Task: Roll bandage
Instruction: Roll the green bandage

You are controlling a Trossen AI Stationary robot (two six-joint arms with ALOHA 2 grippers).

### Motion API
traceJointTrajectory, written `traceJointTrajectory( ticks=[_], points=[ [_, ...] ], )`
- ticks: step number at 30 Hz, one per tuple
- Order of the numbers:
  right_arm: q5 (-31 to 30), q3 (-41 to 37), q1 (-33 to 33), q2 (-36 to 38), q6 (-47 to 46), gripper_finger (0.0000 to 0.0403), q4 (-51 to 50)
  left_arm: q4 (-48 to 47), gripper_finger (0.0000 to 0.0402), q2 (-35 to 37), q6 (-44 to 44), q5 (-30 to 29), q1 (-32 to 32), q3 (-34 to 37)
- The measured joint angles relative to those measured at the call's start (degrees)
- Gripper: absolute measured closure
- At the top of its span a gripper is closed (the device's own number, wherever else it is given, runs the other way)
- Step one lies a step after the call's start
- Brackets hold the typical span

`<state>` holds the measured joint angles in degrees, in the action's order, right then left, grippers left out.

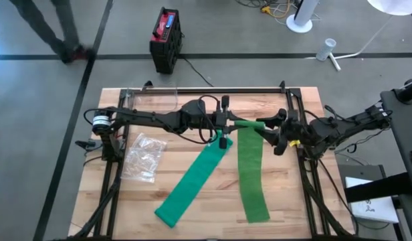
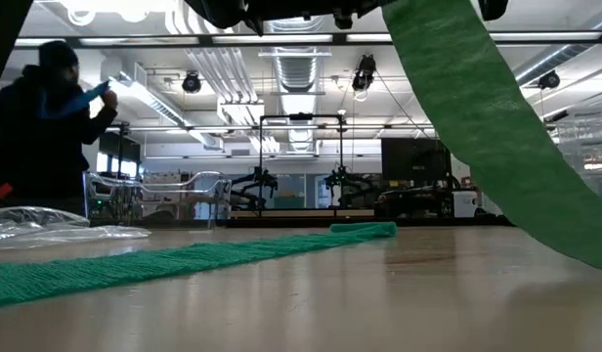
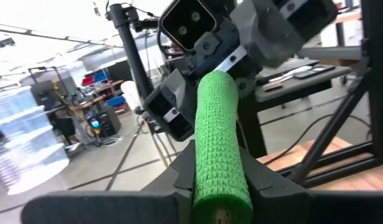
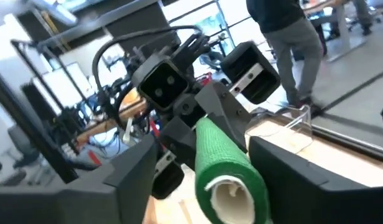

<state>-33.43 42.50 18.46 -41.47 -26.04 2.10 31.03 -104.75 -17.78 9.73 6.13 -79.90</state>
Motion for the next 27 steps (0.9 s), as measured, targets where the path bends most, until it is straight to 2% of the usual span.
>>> traceJointTrajectory(
  ticks=[4, 7, 19, 27],
  points=[
    [0.0, 0.2, -2.4, -0.7, -4.3, 0.0120, -1.1, 0.0, 0.0361, 0.0, -0.4, -2.0, 0.1, 0.0],
    [1.4, 0.1, -4.4, -1.0, -7.1, 0.0114, -3.3, 0.1, 0.0361, 0.0, -1.2, -4.2, 0.1, 0.0],
    [7.0, 0.1, -9.1, -1.0, -14.0, 0.0149, -4.8, -0.7, 0.0361, 0.0, -3.0, -3.6, 0.0, 0.1],
    [7.1, 0.6, -9.1, -1.0, -14.0, 0.0137, -5.1, -0.6, 0.0360, 0.0, -4.1, -3.3, 0.0, 0.1]
  ],
)
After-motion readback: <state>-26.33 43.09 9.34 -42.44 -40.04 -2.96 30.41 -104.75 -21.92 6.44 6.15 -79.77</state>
